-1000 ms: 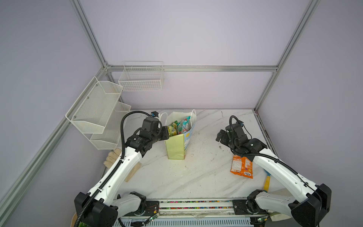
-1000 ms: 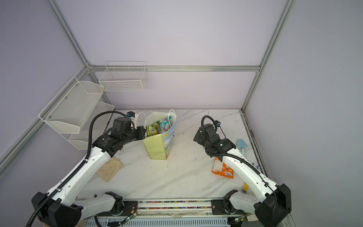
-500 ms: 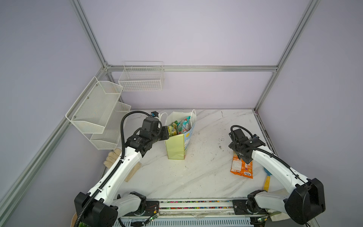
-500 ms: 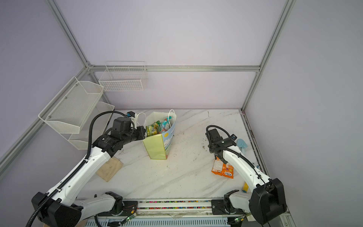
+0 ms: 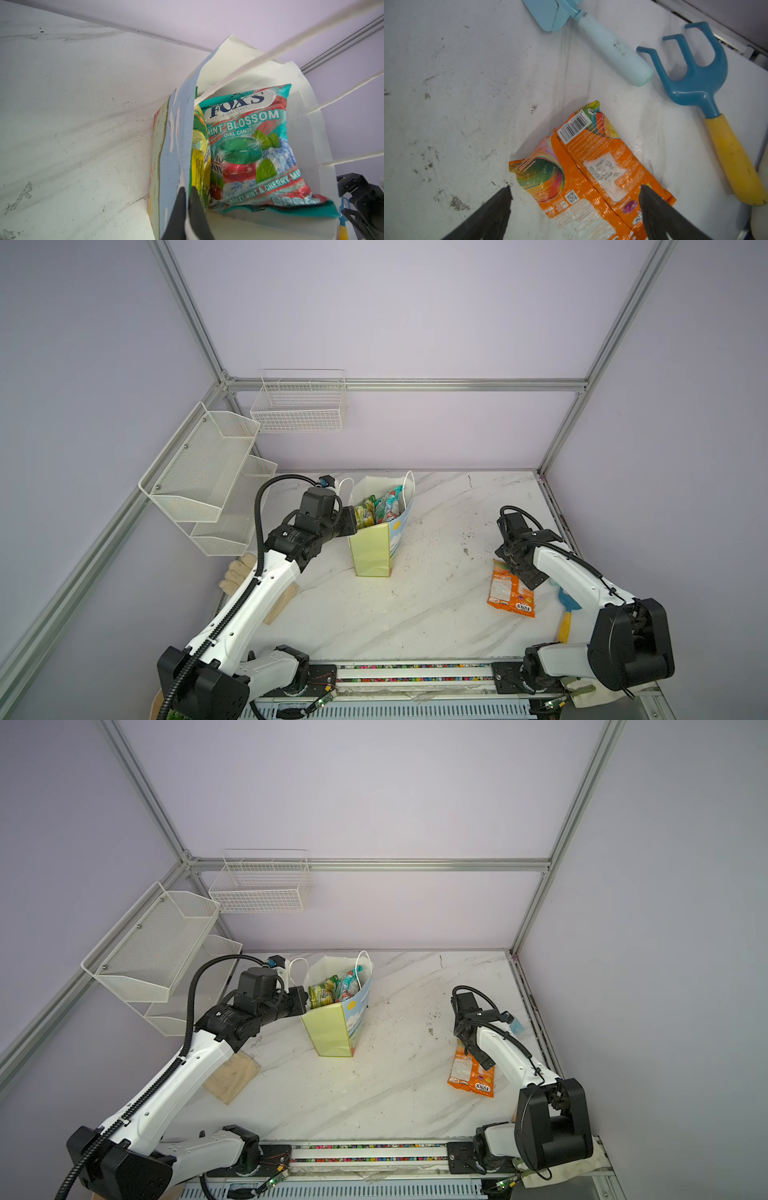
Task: Place the snacks into the paper bag
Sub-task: Rotate the snack at the middle-right of the table.
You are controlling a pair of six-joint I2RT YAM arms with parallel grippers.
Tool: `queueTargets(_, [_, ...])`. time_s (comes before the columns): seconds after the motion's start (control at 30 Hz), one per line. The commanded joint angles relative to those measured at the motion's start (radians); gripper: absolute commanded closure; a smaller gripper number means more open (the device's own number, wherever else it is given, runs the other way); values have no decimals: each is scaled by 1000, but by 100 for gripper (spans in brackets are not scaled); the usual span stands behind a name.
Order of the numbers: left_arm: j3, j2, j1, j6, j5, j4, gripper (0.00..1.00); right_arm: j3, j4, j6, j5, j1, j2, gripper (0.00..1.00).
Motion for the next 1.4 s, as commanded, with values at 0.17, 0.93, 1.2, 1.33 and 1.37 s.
queueTargets(0.17, [-46,-51,16,19,-18,103,100,-69,140,-109,-62,-30,-18,3])
queueTargets(0.93, [-41,-34,17,9,-6,109,100,-161,402,-249,-219,-32,33,12])
queueTargets(1.2, [-40,-22,17,4,-3,116,100,-190,491,-242,-304,8,19,26])
queueTargets(1.33, [-40,-20,17,2,1,118,100,-184,543,-231,-359,58,19,27])
queueTargets(1.37, [-39,-20,17,3,1,119,100,-180,564,-236,-379,75,18,27])
